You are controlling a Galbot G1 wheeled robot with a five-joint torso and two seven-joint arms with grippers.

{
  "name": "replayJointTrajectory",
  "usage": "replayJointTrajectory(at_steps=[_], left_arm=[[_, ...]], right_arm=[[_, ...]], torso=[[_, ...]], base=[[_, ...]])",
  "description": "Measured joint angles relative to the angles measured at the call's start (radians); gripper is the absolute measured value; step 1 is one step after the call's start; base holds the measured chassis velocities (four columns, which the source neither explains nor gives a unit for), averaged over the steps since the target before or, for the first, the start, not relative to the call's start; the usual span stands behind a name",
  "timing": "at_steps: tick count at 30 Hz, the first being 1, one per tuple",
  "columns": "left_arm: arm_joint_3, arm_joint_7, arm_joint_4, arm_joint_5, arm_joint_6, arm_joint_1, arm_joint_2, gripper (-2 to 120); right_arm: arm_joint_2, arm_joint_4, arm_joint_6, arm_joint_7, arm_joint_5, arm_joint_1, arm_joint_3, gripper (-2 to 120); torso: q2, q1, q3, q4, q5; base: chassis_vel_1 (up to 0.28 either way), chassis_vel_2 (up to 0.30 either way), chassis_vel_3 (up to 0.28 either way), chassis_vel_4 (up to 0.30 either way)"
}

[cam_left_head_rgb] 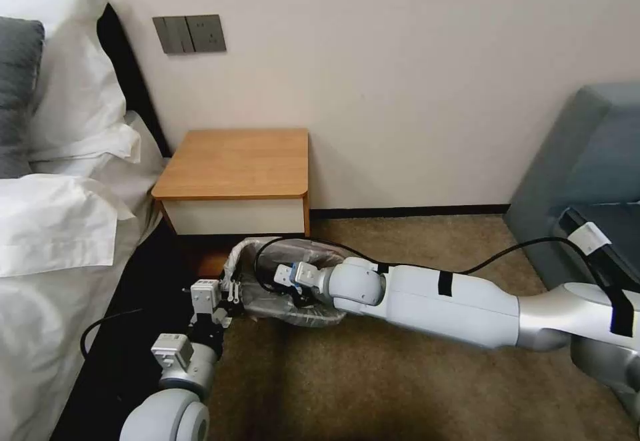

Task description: Pick up the garbage bag from the table and place it over the trash can.

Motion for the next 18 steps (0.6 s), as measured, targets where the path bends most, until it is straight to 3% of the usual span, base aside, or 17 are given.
replayJointTrajectory(at_steps=[7, 12, 13, 16, 17, 18], left_arm=[[-0.009, -0.023, 0.010, -0.073, 0.028, -0.013, -0.006, 10], [-0.011, -0.056, 0.003, -0.182, 0.077, -0.009, 0.000, 10], [-0.011, -0.056, 0.003, -0.182, 0.077, -0.009, 0.000, 10], [-0.010, -0.072, -0.001, -0.280, 0.138, -0.011, 0.009, 10], [-0.010, -0.072, -0.001, -0.280, 0.138, -0.011, 0.009, 10], [-0.010, -0.075, 0.001, -0.313, 0.158, -0.013, 0.013, 10]], right_arm=[[-0.113, 0.176, 0.008, 0.001, 0.000, -0.106, 0.114, 0], [-0.226, 0.306, 0.051, -0.009, -0.024, -0.300, 0.302, 0], [-0.226, 0.306, 0.051, -0.009, -0.024, -0.300, 0.302, 0], [-0.290, 0.405, 0.105, -0.012, -0.049, -0.496, 0.555, 0], [-0.290, 0.405, 0.105, -0.012, -0.049, -0.496, 0.555, 0], [-0.300, 0.431, 0.119, -0.008, -0.051, -0.553, 0.621, 3]], torso=[[0.000, 0.000, 0.000, -0.0001, 0.0003], [0.000, 0.000, 0.000, -0.0002, 0.0004], [0.000, 0.000, 0.000, -0.0002, 0.0004], [0.000, 0.000, 0.000, -0.0003, 0.0003], [0.000, 0.000, 0.000, -0.0003, 0.0003], [0.000, 0.000, 0.000, -0.0002, 0.0001]], base=[[0.000, 0.000, 0.000, 0.000], [0.000, 0.000, 0.000, 0.000], [0.000, 0.000, 0.000, 0.000], [0.000, 0.000, 0.000, 0.000], [0.000, 0.000, 0.000, 0.000], [0.000, 0.000, 0.000, 0.000]])
